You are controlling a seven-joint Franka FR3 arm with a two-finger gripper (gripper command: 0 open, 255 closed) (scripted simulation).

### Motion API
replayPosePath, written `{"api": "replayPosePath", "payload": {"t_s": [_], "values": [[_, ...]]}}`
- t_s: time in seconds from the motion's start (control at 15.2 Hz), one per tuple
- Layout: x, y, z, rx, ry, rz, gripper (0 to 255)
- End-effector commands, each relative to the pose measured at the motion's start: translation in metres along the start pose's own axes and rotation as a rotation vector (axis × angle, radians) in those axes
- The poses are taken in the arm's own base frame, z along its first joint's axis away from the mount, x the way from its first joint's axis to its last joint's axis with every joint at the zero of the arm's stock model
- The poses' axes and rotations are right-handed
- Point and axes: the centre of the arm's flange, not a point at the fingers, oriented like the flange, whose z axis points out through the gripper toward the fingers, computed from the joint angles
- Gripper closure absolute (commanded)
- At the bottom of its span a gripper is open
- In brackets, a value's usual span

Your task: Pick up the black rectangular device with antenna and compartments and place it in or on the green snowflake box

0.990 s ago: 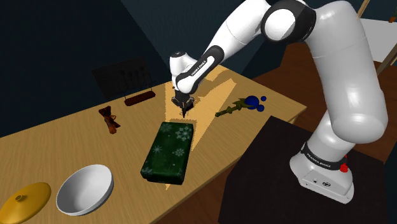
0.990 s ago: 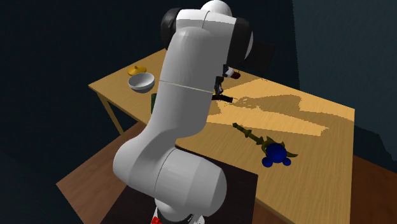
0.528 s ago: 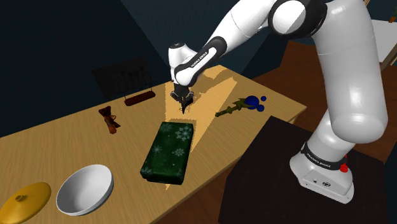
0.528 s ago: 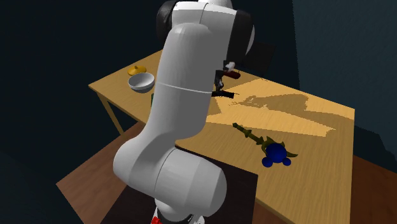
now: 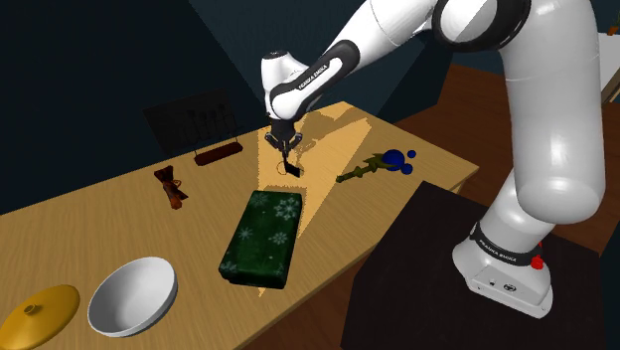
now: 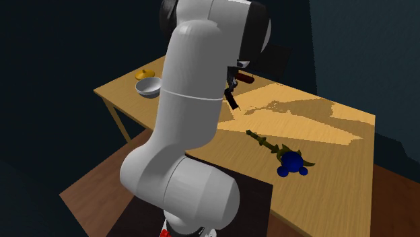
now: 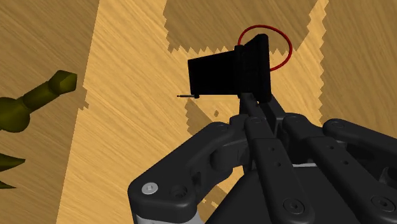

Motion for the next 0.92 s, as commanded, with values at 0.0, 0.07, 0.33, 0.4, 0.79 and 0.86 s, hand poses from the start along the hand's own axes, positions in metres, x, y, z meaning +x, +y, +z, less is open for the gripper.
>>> {"api": "replayPosePath", "payload": {"t_s": [0.0,0.07,0.33,0.4,0.79,0.86], "values": [[0.001,-0.001,-0.011,0.000,0.000,0.000,255],[0.002,-0.001,-0.016,0.000,0.000,0.000,255],[-0.010,-0.003,-0.028,0.000,0.000,0.000,255],[-0.023,-0.005,-0.029,0.000,0.000,0.000,255],[-0.101,-0.016,-0.032,0.000,0.000,0.000,255],[-0.115,-0.018,-0.033,0.000,0.000,0.000,255]]}}
